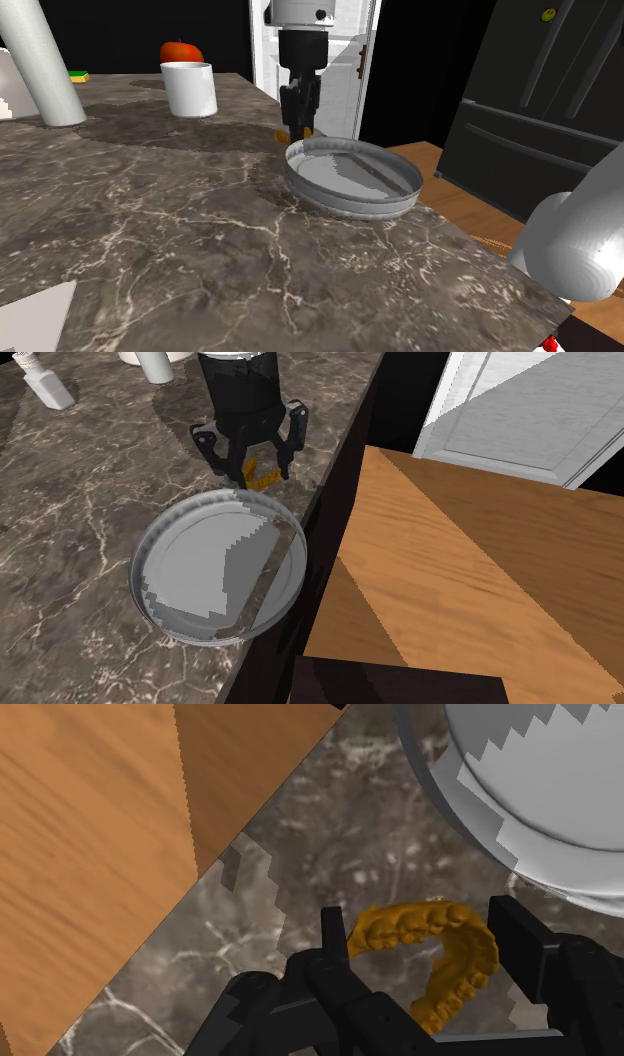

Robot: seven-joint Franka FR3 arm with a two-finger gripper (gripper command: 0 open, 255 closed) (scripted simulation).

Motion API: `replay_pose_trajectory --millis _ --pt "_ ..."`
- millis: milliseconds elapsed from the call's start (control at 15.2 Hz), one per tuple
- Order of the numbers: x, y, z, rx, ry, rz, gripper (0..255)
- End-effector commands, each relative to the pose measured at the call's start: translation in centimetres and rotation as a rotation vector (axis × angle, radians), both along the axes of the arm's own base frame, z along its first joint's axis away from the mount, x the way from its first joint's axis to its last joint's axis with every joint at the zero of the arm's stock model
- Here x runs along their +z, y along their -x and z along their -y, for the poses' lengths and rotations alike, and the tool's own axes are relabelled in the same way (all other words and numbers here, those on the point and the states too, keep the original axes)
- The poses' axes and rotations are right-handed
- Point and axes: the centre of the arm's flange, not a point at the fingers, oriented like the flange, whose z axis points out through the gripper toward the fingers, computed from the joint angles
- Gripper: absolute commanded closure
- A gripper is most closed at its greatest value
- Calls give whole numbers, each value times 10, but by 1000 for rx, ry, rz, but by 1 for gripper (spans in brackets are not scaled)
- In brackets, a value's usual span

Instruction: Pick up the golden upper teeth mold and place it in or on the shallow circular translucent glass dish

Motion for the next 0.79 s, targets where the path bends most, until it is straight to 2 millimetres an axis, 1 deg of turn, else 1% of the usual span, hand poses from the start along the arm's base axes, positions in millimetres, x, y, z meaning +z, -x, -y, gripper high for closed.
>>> replay_pose_trajectory --millis 0,726 --pt "10 0 0 0 0 0 255" --pt "68 0 0 0 0 0 255"
